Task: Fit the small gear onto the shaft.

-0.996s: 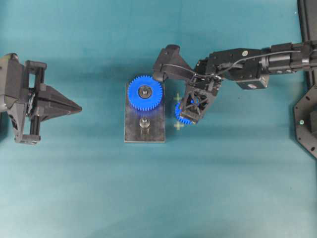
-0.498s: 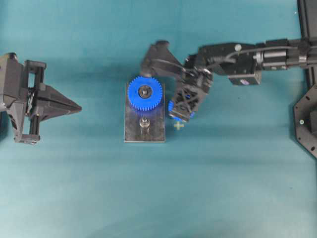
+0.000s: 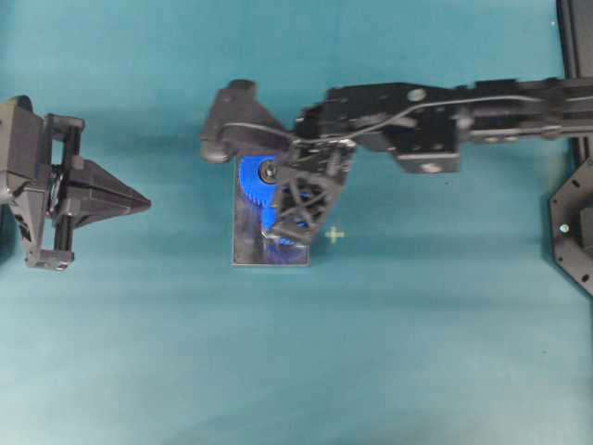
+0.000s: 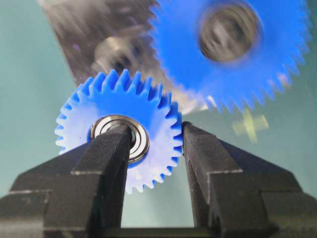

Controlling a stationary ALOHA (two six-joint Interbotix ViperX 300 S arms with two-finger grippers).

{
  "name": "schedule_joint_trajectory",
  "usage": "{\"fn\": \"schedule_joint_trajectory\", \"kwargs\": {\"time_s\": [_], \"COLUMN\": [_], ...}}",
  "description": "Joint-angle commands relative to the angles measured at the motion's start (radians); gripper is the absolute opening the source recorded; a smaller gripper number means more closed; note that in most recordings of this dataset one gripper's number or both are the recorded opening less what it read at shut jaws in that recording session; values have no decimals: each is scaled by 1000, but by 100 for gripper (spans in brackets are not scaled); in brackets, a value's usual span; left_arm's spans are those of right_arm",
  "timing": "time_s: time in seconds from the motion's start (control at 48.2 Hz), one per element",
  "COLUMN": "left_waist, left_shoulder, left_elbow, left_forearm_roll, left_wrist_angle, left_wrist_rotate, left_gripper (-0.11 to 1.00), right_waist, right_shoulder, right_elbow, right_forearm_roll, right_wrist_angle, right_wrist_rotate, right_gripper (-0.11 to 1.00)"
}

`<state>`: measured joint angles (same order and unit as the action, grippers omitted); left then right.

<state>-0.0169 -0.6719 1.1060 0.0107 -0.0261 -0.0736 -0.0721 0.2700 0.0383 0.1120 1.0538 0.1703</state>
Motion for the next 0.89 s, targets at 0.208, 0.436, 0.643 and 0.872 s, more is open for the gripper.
{"fn": "schedule_joint_trajectory", "kwargs": {"time_s": [0.208,0.436,0.643,0.872], "left_waist": [0,0,0,-2], "left_shoulder": [-8,-11,-11,-12], "left_elbow": [-9,-9,-9,-12], "left_forearm_roll": [3,3,3,3], "left_wrist_angle": [-8,-8,-8,-8], "left_wrist_rotate": [-2,-2,-3,-3], "left_gripper": [0,0,0,0], "right_waist": [14,23,23,20], "right_shoulder": [66,74,75,74], "right_elbow": [-109,-110,-110,-114], "right_forearm_roll": [-3,-3,-5,-5], "right_wrist_angle": [38,41,60,61], "right_wrist_rotate": [-18,-18,-18,-9], "right_gripper": [35,35,35,35]}}
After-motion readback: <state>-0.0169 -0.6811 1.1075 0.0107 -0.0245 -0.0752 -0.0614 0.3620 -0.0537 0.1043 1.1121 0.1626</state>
